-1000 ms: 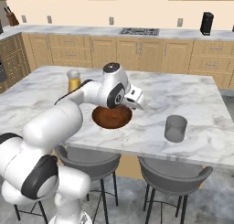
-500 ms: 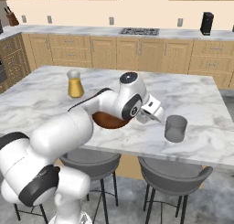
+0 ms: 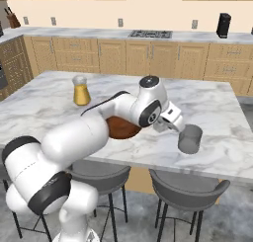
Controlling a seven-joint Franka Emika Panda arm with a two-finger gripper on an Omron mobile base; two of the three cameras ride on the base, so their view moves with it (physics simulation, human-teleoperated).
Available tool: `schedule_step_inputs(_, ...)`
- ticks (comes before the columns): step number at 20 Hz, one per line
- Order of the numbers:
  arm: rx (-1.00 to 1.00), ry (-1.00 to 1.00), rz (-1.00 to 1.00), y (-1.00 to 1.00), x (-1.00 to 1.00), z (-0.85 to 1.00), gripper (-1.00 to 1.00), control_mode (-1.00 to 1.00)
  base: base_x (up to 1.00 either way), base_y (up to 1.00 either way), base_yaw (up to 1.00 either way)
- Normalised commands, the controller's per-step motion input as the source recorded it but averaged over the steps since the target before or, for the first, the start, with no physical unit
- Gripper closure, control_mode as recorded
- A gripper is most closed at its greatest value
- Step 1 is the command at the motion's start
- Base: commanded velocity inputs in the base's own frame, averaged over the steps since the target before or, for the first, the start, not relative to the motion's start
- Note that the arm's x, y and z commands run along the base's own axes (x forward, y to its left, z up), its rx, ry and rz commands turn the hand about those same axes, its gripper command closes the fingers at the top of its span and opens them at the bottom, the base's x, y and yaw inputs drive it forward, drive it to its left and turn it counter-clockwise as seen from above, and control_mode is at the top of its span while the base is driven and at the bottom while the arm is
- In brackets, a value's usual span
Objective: There are two ice cubes in the ice bowl. Place both ice cubes in the glass cup.
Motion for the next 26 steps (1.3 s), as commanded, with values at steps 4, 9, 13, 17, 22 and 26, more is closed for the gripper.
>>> schedule_step_inputs(4,0.01,0.03,0.00,-0.36,0.32,0.00,1.00,-1.00,0.00,0.00,0.00)
schedule_step_inputs(9,0.11,0.00,0.00,-0.48,0.27,0.00,1.00,-1.00,0.00,0.00,0.00)
schedule_step_inputs(13,0.17,0.00,0.00,-0.35,0.26,0.00,1.00,-1.00,0.00,0.00,0.00)
schedule_step_inputs(17,0.11,0.00,0.00,-0.15,0.09,0.00,1.00,-1.00,0.00,0.00,0.00)
schedule_step_inputs(22,0.00,0.00,0.00,-0.01,0.11,-0.04,1.00,-1.00,0.00,0.00,0.00)
schedule_step_inputs(26,-0.05,0.01,0.00,0.00,0.34,-0.20,1.00,-1.00,0.00,0.00,0.00)
